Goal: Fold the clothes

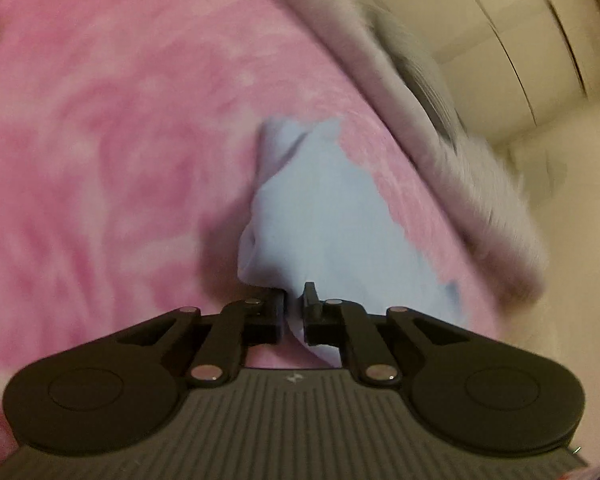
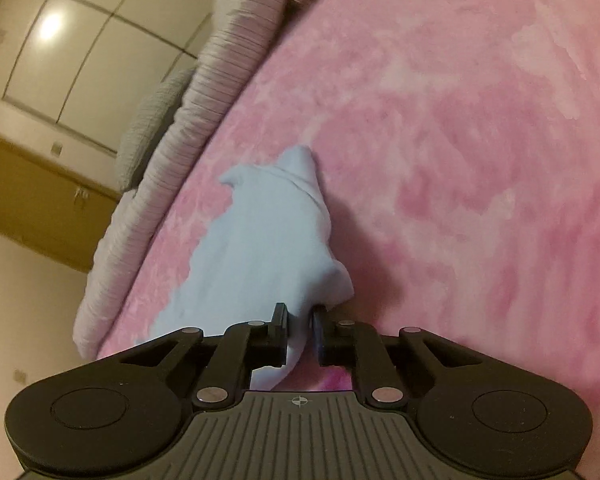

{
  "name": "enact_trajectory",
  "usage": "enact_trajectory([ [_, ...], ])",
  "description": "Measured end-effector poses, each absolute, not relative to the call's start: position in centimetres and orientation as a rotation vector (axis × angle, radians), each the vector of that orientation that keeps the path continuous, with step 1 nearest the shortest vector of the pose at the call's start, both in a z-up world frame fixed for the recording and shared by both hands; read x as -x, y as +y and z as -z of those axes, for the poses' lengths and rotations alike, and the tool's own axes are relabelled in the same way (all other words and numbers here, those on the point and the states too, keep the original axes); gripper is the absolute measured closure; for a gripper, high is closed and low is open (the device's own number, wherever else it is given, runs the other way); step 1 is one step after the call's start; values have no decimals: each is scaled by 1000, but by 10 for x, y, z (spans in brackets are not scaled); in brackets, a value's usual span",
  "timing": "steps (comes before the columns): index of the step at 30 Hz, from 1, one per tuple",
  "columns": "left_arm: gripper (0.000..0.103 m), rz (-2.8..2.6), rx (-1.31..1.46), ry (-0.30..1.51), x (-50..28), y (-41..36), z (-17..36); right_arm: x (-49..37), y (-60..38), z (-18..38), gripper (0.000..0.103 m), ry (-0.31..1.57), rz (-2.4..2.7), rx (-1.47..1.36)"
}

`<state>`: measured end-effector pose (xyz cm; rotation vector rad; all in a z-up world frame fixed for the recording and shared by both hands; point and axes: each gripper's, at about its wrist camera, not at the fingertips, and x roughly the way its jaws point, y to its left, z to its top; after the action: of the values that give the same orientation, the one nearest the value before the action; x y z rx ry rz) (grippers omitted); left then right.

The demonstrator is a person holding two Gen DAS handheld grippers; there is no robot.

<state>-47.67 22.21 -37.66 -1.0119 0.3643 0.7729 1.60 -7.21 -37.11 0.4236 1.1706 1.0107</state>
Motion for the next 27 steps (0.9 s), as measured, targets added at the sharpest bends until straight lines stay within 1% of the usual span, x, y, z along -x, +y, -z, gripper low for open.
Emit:
enact_trajectory([
  [1, 94, -770, 964, 404, 473, 222, 377, -15, -71, 370, 91, 1161, -1006, -401],
  [2, 91, -767, 917, 442, 469, 223, 378, -12, -69, 373, 91, 1162, -995, -365],
  [4, 89, -760, 986, 417, 477, 225, 382, -8, -76, 383, 90, 1195, -971, -359],
  [5, 86, -772, 1001, 410, 482, 223, 379, -9, -81, 385, 87, 1219, -957, -388],
  [6, 81, -790, 1003, 407, 488, 220, 374, -11, -86, 386, 86, 1243, -942, -417],
  [7, 78, -809, 1004, 405, 494, 217, 369, -12, -91, 388, 84, 1267, -928, -446],
  [8, 77, -842, 987, 415, 500, 212, 362, -11, -98, 380, 83, 1248, -910, -422],
  [9, 79, -881, 963, 430, 506, 207, 356, -9, -106, 371, 83, 1222, -892, -390],
  [14, 79, -917, 857, 522, 511, 165, 326, 32, -128, 324, 82, 1036, -877, -94],
  [19, 77, -871, 739, 605, 485, 121, 305, 96, -116, 305, 82, 961, -966, 154],
  [22, 77, -876, 687, 640, 474, 97, 296, 131, -123, 293, 82, 885, -1034, 230],
  [27, 77, -898, 644, 672, 469, 65, 282, 163, -133, 285, 82, 827, -1070, 298],
])
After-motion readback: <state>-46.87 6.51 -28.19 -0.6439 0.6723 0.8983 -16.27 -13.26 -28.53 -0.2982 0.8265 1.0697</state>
